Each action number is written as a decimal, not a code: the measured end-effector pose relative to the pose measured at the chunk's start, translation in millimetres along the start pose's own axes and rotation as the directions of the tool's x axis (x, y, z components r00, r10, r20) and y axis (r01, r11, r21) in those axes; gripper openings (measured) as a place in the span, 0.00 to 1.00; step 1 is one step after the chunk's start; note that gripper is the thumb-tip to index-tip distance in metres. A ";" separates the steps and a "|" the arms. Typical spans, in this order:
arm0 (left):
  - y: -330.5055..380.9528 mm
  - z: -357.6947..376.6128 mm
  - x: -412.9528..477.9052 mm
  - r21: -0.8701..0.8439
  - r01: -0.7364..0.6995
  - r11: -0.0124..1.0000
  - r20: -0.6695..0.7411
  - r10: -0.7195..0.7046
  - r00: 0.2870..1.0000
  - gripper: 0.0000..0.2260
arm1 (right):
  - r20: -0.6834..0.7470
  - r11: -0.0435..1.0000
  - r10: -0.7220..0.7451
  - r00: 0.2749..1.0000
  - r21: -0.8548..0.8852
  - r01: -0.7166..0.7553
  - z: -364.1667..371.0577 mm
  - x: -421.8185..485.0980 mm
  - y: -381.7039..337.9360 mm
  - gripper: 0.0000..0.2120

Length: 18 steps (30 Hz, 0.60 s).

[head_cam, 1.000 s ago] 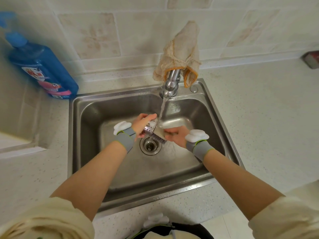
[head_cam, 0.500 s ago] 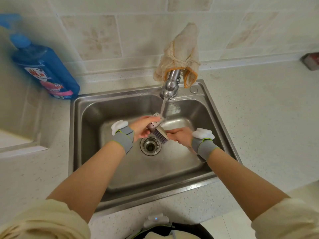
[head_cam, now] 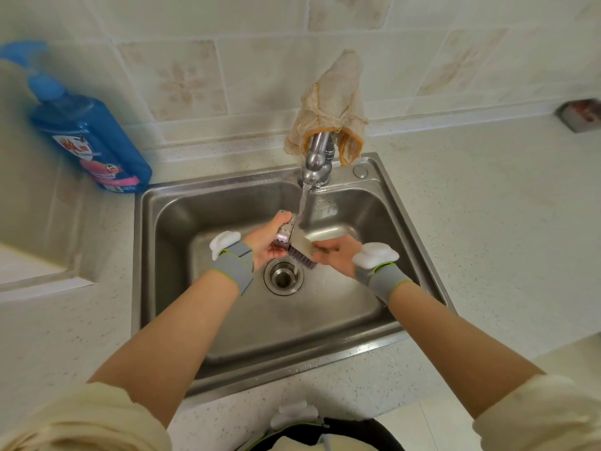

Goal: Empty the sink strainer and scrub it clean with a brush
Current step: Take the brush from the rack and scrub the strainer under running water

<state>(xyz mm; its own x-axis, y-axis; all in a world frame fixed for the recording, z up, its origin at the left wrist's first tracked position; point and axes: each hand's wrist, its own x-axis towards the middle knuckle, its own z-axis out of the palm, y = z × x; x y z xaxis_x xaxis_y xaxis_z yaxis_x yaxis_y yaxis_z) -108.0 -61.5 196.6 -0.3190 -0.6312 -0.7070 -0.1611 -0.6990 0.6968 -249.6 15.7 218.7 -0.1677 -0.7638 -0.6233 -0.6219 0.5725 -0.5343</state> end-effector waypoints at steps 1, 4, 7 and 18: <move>0.8 -0.1 -0.5 -0.003 -0.014 1.000 0.011 0.014 1.000 0.13 | 0.029 0.996 0.015 0.999 0.090 -0.018 -0.5 0.3 1.1 0.20; 0.7 -1.2 -6.7 0.122 0.087 0.989 0.046 -0.093 0.995 0.18 | 0.001 0.999 -0.018 1.000 -0.031 0.018 -8.7 -0.3 3.1 0.21; -7.6 -3.4 -8.8 0.186 0.236 0.954 0.072 -0.253 0.965 0.25 | -0.136 0.846 -0.227 0.964 -0.519 0.126 -24.2 -2.7 -6.3 0.22; -7.3 0.0 1.4 -0.124 0.105 0.987 0.042 -0.100 0.994 0.08 | -0.116 0.995 -0.002 0.993 -0.102 -0.010 -20.1 -10.6 10.7 0.20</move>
<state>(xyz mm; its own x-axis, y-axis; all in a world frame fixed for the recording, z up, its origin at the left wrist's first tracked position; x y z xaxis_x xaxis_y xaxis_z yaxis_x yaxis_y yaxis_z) -107.3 -57.2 190.6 -0.3405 -0.5432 -0.7675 -0.0769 -0.7974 0.5985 -269.9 24.0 231.1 -0.2547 -0.7942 -0.5518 -0.6949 0.5471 -0.4667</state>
